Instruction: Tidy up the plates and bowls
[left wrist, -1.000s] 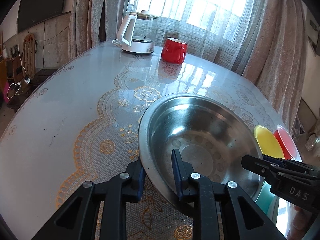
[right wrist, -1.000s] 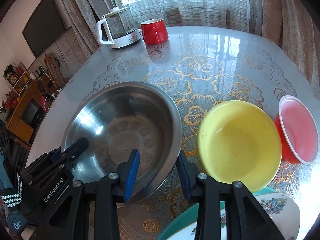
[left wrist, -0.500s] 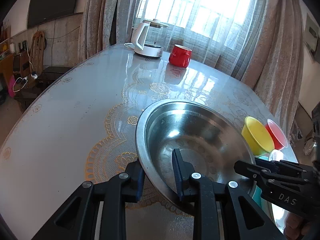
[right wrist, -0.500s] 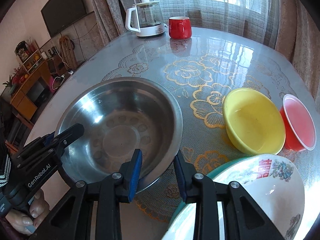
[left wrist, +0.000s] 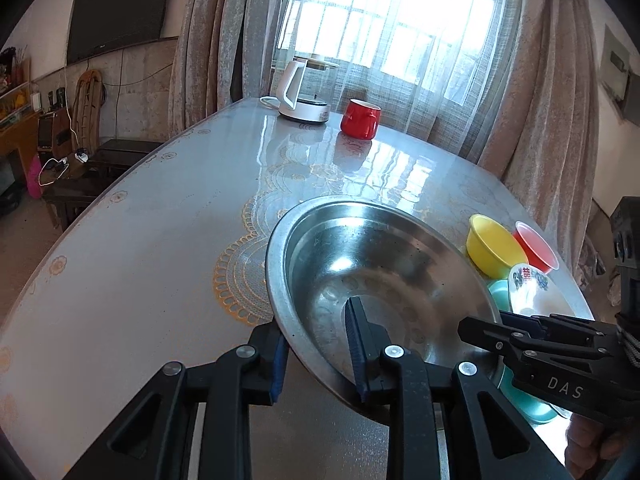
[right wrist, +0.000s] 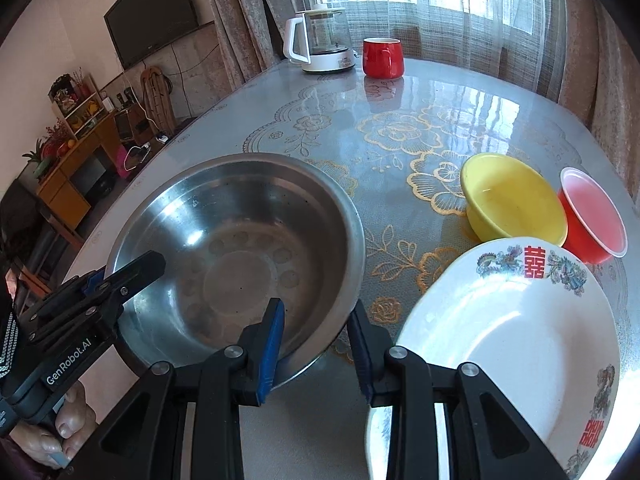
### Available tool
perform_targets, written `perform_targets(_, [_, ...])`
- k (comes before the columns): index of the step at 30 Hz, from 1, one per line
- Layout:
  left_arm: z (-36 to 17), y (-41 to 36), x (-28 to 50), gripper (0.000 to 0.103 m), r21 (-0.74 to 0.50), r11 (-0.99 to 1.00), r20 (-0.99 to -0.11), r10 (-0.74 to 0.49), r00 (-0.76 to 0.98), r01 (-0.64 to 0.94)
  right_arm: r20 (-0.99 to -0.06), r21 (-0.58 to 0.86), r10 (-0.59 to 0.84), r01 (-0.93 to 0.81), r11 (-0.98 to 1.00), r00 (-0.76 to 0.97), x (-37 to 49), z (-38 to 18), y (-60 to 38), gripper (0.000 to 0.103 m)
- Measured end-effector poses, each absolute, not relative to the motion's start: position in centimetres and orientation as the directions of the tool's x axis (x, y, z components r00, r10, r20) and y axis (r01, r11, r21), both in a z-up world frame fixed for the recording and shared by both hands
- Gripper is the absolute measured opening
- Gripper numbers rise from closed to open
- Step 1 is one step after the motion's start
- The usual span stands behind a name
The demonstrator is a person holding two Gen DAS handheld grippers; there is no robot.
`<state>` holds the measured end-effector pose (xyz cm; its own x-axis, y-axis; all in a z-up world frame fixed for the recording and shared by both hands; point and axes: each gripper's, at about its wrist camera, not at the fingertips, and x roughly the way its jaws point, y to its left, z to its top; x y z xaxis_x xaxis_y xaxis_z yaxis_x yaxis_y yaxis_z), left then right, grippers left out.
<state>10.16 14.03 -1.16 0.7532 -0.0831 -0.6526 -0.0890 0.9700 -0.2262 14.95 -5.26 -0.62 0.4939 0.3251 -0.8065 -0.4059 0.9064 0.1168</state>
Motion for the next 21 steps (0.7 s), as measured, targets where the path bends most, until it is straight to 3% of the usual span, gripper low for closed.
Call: perform_targets(21, [-1.1,14.3,4.6,0.027,-0.234,0.967,-0.66,-0.078,0.747,-0.105,-0.791,0.153,0.376,-0.438,0.886,0.483,11.2,-1.4,-5.3,0.033])
